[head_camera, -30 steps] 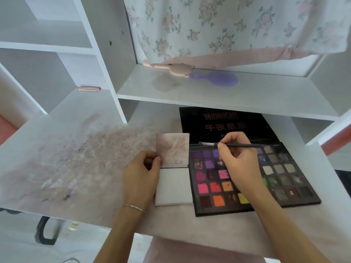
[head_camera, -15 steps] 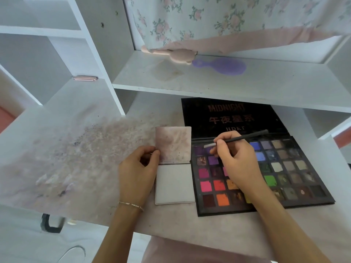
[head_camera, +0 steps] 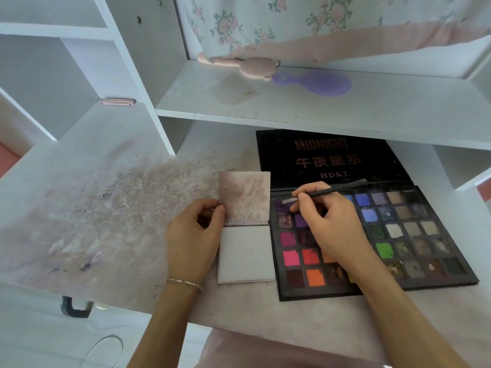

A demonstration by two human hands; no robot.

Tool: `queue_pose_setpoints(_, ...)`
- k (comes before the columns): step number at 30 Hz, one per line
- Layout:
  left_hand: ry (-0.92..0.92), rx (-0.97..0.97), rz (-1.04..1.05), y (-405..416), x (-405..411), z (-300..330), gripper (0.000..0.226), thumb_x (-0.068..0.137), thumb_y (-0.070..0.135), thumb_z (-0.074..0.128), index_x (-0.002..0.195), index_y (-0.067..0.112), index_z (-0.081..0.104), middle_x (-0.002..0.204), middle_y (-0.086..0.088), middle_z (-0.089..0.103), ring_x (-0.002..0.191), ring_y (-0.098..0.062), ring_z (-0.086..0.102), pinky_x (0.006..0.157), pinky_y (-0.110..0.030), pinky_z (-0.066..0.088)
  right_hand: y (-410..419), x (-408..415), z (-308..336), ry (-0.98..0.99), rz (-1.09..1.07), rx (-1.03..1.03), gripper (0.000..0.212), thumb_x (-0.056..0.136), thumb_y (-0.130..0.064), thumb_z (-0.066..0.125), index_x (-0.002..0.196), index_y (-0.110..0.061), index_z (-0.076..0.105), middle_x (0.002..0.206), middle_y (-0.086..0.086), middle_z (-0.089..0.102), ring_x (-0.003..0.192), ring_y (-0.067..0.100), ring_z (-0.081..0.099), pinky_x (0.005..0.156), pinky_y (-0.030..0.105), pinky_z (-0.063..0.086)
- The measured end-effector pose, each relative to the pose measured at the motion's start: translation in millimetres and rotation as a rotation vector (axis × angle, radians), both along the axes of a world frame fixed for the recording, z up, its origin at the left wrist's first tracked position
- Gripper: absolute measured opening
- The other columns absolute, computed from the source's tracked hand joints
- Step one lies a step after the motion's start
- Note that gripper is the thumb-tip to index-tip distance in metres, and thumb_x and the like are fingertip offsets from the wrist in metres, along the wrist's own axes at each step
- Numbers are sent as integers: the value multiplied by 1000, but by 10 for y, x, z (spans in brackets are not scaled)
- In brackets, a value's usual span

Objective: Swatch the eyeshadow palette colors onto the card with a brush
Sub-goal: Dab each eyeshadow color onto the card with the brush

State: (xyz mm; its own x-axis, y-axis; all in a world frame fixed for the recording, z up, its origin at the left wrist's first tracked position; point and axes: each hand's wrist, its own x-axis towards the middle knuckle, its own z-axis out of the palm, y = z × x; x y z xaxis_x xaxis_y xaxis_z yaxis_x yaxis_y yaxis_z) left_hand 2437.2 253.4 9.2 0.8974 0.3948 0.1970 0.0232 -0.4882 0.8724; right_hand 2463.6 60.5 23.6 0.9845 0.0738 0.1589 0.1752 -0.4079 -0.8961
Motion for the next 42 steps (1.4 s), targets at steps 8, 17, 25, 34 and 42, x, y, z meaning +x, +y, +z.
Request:
queue_pose_setpoints(8, 0, -3, -5, 1, -4, 2, 25, 80, 15, 65, 70, 38, 58, 61, 18, 58, 61, 7, 55, 58, -4, 41, 6, 0, 0, -11, 3, 2, 15, 89, -18, 50, 80, -27, 59, 66, -17, 66, 72, -3, 62, 61, 7, 44)
queue_pose_setpoints(17, 0, -9, -7, 1, -5, 9, 26, 80, 16, 65, 69, 40, 58, 60, 17, 58, 62, 6, 56, 57, -4, 40, 4, -6, 5, 3, -5, -17, 16, 88, -19, 49, 80, -28, 60, 69, -7, 68, 69, 7, 62, 59, 19, 49)
queue_pose_setpoints(25, 11, -15, -13, 10, -6, 14, 22, 80, 16, 65, 70, 35, 60, 63, 17, 60, 61, 7, 55, 58, -4, 41, 6, -10, 14, 16, -17, -15, 15, 88, -19, 50, 81, -25, 61, 68, -6, 67, 67, 9, 62, 59, 23, 48)
queue_pose_setpoints(34, 78, -111, -95, 115, 18, 76, 21, 83, 17, 62, 68, 31, 65, 59, 9, 65, 58, -4, 60, 61, -20, 49, 0, -64, 97, 1, 10, 141, 18, 88, -7, 50, 83, -18, 62, 71, -7, 68, 73, 2, 64, 67, 14, 50)
queue_pose_setpoints(42, 71, -19, -196, 219, 115, 118, 10, 80, 17, 64, 80, 24, 71, 73, 20, 66, 69, 2, 59, 67, -7, 44, 275, -196, 188, 18, 183, 215, 14, 87, -7, 54, 84, -18, 62, 80, -5, 68, 75, 5, 66, 67, 18, 52)
